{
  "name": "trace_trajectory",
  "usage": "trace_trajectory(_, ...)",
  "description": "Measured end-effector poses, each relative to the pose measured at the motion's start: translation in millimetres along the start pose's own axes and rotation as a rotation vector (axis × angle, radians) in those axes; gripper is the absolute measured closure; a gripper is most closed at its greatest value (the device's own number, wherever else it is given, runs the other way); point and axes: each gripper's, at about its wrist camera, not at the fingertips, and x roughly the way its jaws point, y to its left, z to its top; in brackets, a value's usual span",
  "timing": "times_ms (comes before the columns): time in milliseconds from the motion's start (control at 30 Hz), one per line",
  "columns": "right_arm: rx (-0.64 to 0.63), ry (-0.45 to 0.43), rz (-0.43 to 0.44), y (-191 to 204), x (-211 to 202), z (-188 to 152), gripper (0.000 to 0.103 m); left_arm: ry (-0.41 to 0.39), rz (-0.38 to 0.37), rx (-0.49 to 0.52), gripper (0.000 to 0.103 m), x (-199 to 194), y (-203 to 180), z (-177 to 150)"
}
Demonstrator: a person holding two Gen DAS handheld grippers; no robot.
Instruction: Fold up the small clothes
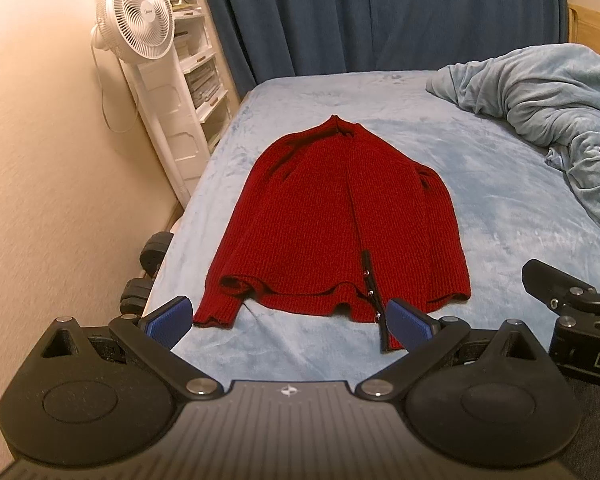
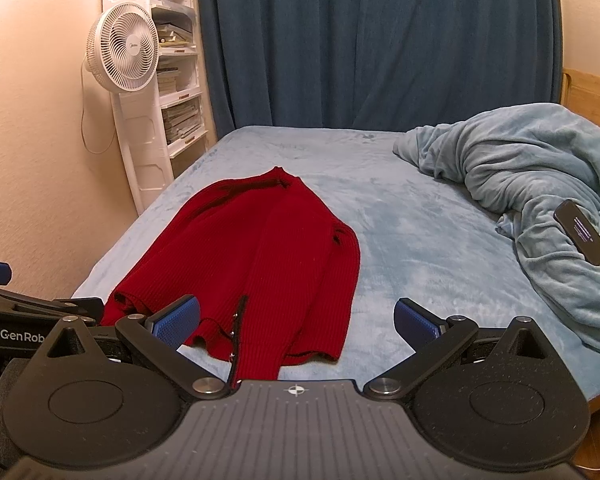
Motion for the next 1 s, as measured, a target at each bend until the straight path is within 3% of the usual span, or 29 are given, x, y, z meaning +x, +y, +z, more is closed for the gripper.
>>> trace_trajectory(1000,0.012,0.009,-0.01,-1.7,3.7,-1.5,0.001,0.026,0.004,0.013,0.0,9.4,-4.0,0.1)
